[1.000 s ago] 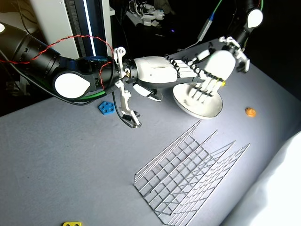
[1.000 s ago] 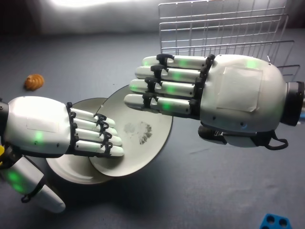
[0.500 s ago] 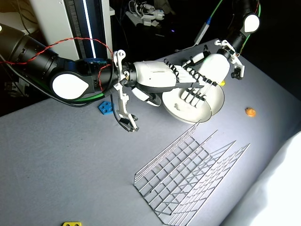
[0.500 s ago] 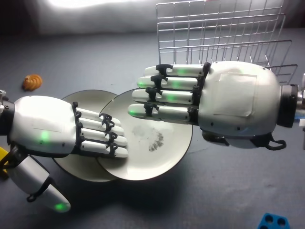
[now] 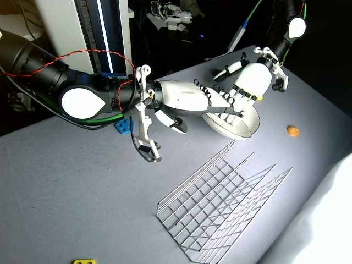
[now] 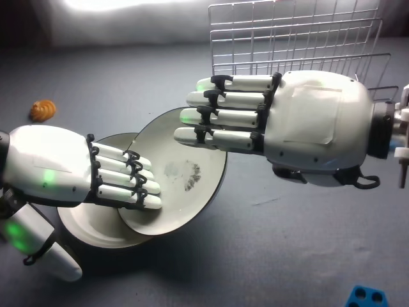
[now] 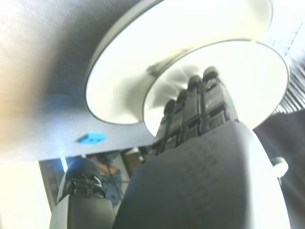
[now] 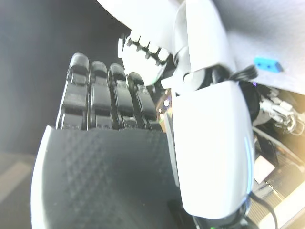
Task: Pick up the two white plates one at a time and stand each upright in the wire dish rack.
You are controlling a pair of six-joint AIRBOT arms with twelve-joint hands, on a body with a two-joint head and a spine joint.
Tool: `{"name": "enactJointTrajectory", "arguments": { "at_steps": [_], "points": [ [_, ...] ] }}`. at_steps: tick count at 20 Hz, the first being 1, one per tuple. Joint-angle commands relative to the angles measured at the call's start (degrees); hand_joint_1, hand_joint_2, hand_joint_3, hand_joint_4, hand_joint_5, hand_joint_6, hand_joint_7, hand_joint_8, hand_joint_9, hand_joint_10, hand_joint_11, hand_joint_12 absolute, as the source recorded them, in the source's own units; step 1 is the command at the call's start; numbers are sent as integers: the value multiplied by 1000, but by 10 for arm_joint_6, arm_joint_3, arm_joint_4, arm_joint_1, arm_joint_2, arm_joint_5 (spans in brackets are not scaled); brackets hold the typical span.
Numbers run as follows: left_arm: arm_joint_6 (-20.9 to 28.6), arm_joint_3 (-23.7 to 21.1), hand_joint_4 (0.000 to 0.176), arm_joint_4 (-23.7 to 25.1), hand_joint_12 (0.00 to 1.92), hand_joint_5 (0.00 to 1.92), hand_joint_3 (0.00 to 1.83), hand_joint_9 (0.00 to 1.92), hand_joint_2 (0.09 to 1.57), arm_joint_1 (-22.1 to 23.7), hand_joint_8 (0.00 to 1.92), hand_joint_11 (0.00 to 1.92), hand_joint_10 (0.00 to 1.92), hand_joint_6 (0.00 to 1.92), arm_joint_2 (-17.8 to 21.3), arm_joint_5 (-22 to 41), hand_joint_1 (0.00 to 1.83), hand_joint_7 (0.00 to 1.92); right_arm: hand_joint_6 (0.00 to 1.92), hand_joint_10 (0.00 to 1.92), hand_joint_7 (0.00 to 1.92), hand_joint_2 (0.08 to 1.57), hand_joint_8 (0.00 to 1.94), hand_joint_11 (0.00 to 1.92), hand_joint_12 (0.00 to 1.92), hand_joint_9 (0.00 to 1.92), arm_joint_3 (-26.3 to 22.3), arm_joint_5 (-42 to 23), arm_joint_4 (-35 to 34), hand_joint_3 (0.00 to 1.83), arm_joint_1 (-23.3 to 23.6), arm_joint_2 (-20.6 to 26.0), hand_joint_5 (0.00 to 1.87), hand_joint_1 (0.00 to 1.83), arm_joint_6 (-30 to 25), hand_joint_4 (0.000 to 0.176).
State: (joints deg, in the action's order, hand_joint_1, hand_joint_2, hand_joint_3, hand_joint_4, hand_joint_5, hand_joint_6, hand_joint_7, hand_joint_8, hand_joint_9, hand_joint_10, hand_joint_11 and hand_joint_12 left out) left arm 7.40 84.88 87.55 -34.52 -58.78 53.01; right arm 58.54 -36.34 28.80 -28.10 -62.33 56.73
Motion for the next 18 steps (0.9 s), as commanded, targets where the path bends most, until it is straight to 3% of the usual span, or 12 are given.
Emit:
{"name": "enactJointTrajectory", "arguments": {
  "at_steps": [1, 7, 13, 18],
  "points": [
    [1, 2, 0, -21, 0, 0, 15, 0, 1047, 1, 0, 0, 0, 0, -2, 9, 0, 0, 0, 0, 0, 1024, 0, 0, 155, 0, -1, -64, -11, 0, 3, -2, 0, 1355, 3, 0],
    [4, 5, 0, -29, 0, 0, 15, 0, 1051, 1, 0, 0, 0, 0, -1, 13, 0, 0, 0, 0, 0, 1047, 0, 0, 107, 0, 7, -38, -11, 6, 7, -27, 0, 1361, 8, 0],
    [7, 9, 0, -39, 0, 0, 10, 0, 1046, 4, 0, 0, 0, 0, -2, 14, 0, 0, 0, 0, 0, 1023, 0, 0, 284, 0, 40, 6, -12, 0, 7, -66, 0, 1381, 8, 0],
    [8, 13, 0, -42, 0, 0, 9, 0, 1049, 5, 0, 0, 0, 0, -4, 15, 0, 0, 0, 0, 0, 1020, 0, 0, 241, 0, 57, 18, -28, 0, 12, -99, 0, 1397, 13, 0]
  ]
}}
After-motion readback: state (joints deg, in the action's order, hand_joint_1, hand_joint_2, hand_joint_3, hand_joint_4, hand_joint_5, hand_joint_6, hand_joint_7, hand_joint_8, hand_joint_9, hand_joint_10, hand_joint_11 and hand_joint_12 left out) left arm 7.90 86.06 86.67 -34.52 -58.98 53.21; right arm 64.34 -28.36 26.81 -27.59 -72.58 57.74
